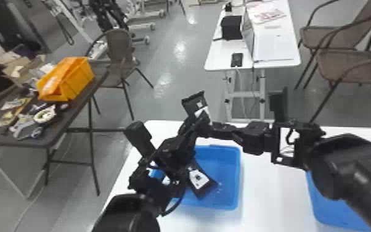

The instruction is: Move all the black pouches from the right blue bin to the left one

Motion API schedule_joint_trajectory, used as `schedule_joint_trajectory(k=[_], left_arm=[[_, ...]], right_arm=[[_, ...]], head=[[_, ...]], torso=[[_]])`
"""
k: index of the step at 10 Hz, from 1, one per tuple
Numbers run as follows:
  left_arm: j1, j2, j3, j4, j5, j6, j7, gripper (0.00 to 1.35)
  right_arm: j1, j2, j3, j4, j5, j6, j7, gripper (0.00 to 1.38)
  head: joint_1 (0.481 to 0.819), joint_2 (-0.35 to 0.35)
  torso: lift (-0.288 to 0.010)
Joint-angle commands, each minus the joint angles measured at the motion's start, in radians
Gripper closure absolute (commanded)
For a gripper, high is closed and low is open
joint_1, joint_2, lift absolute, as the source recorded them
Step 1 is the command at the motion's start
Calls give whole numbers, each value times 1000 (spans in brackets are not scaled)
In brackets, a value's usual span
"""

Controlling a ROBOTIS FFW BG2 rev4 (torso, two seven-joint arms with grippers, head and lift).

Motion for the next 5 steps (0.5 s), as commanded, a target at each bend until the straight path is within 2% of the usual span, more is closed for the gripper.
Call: schedule_joint_trajectory(k=[1, 2, 3, 4, 5], left_arm=[[9, -19, 11, -2, -17, -17, 0, 1219], [10, -21, 12, -2, -24, -31, 0, 1219], [13, -18, 12, -2, -28, -48, 0, 1219], [18, -22, 23, -2, -60, -73, 3, 1219], [33, -31, 41, 0, -129, -100, 15, 1219]], right_arm=[[1, 0, 0, 4, 0, -1, 0, 1277], [1, 0, -2, 9, -4, -6, 0, 1277], [3, 0, -6, 20, -15, -26, 0, 996], [29, 1, -66, 3, 34, -49, 1, 341], [90, 9, -178, -51, 128, -61, -2, -2]], head=[[695, 306], [695, 309], [695, 310], [695, 312], [695, 309]], torso=[[0], [0], [0], [0], [0]])
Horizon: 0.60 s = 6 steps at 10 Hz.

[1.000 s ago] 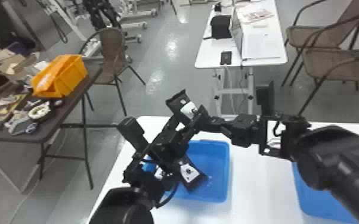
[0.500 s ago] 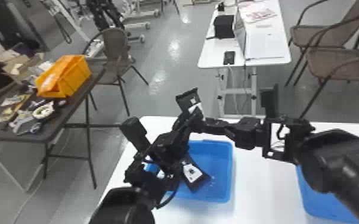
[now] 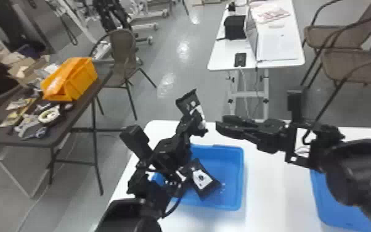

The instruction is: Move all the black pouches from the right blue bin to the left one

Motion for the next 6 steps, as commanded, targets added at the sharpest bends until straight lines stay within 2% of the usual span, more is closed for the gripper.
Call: schedule_joint_trajectory(k=[1, 2, 4, 6], left_arm=[[27, -21, 30, 3, -115, -42, 12, 1220], [42, -27, 52, 9, -211, -40, 12, 1219], [64, -27, 53, 57, -323, 18, 10, 1219], [67, 8, 33, 114, -378, 24, 9, 1219]], right_arm=[[109, 12, -174, -110, 143, -14, -24, 91], [196, 18, -275, -199, 207, -11, -72, 209], [296, 28, -406, -276, 232, 15, -103, 311], [317, 28, -449, -290, 233, 26, -101, 311]], head=[[695, 297], [695, 287], [695, 224], [695, 183]], torso=[[0], [0], [0], [0]])
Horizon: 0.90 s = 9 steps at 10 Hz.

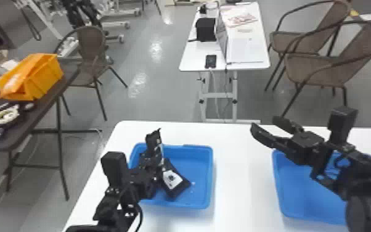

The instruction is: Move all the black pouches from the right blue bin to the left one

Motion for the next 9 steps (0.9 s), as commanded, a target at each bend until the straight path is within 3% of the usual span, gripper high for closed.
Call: schedule_joint_trajectory(k=[1, 2, 4, 7, 9], left_arm=[[-5, 20, -12, 49, -16, -12, 0, 1219], [-6, 18, -14, 56, -16, -6, -2, 1116], [-9, 15, -9, 95, 56, -119, -34, 12], [11, 11, -28, 75, 180, -366, -52, 41], [104, -26, 5, -5, 157, -463, -17, 45]], right_arm=[[6, -3, -10, -2, 4, 4, 0, 311], [8, -3, -10, 1, 10, 4, 0, 311], [14, -5, -13, 0, 21, 4, 0, 311], [70, -21, -31, -37, 27, -48, -1, 314], [218, -15, -60, -149, 41, -134, -107, 314]], head=[[695, 165], [695, 159], [695, 154], [695, 136], [695, 125]], torso=[[0], [0], [0], [0], [0]])
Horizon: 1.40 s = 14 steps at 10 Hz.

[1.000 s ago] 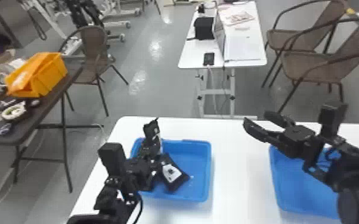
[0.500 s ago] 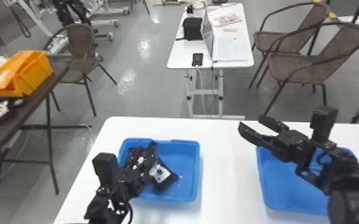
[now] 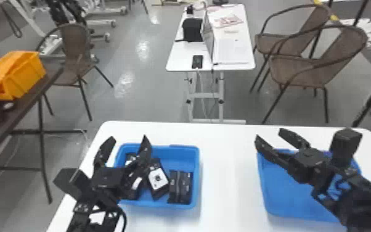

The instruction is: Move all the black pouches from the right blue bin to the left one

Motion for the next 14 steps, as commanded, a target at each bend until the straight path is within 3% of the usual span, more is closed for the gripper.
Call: schedule_joint_trajectory(k=[1, 2, 3, 4, 5, 6, 7, 8, 9, 11, 13, 14], left_arm=[[109, -9, 46, -57, -47, -61, 8, 45], [195, -9, 69, -94, -87, -81, 56, 45], [239, -9, 90, -114, -109, -60, 57, 42], [256, -9, 101, -125, -116, -27, -7, 30], [287, -9, 92, -174, -141, -1, -15, 30], [330, -9, 78, -220, -179, 23, 16, 28], [365, -9, 43, -235, -207, 20, 116, 30], [362, -9, 28, -240, -222, 15, 142, 30], [362, -9, 29, -257, -253, 25, 149, 30], [359, -9, -5, -257, -253, 11, 235, 30], [359, -9, -14, -257, -241, 14, 240, 30], [360, 4, -23, -257, -230, 15, 255, 30]], right_arm=[[150, 7, -4, -108, 0, -75, -88, 314], [244, 26, -9, -163, -2, -89, -119, 314], [334, 47, -17, -212, -2, -80, -123, 317], [406, 62, -32, -269, 21, -51, -123, 320], [464, 62, -47, -321, 55, -45, -125, 320], [521, 69, -66, -372, 83, -49, -134, 318], [576, 76, -75, -407, 115, -72, -163, 318], [615, 76, -86, -398, 98, -121, -197, 318], [613, 76, -110, -390, 118, -143, -177, 318], [598, 76, -121, -389, 147, -161, -154, 318], [595, 76, -121, -387, 158, -183, -155, 318], [595, 76, -121, -387, 159, -187, -155, 318]], head=[[695, 117], [695, 121], [695, 134], [695, 167], [695, 179], [695, 174], [695, 160], [695, 150], [695, 139], [695, 103], [695, 91], [695, 88]], torso=[[0], [0], [0], [0], [0], [0], [0], [0], [0], [0], [0], [0]])
